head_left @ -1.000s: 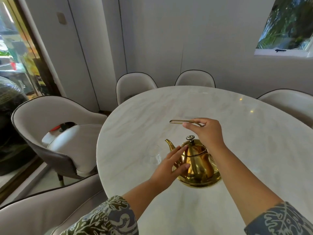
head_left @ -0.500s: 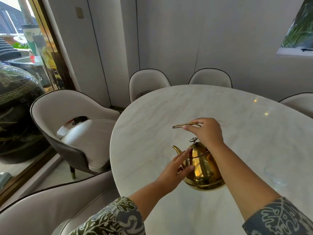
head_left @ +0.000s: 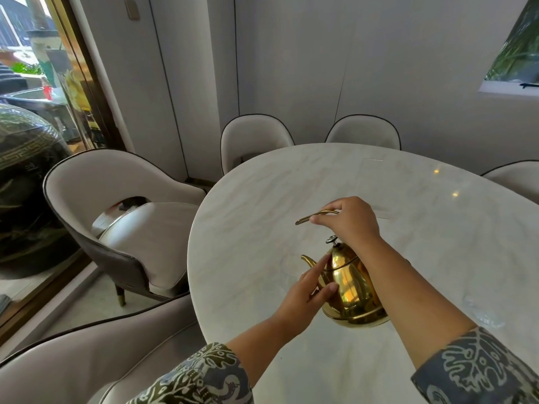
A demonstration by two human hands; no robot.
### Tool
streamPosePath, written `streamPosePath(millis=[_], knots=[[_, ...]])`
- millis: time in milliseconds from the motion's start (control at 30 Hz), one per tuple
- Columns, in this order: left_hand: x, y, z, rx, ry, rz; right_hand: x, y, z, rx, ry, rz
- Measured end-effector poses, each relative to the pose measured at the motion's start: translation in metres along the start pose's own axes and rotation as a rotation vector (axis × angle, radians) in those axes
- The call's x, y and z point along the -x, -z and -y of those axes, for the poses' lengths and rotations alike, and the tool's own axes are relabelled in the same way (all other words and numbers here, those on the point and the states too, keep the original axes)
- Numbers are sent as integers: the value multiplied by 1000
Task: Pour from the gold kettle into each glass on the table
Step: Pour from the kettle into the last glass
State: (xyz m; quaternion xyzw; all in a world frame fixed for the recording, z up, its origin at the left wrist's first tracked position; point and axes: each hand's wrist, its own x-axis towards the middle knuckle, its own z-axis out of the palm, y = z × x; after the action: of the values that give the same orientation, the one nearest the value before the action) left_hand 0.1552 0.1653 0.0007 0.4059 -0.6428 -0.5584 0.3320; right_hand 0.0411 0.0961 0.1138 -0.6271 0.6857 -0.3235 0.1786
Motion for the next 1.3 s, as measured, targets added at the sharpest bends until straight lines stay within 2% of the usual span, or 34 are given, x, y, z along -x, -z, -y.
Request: streamPosePath(millis=[533, 1300], knots=[[1, -7, -2, 181, 5, 7, -4, 2, 6, 57, -33, 72], [3, -14, -13, 218, 74, -63, -11, -1, 10, 159, 3, 124]])
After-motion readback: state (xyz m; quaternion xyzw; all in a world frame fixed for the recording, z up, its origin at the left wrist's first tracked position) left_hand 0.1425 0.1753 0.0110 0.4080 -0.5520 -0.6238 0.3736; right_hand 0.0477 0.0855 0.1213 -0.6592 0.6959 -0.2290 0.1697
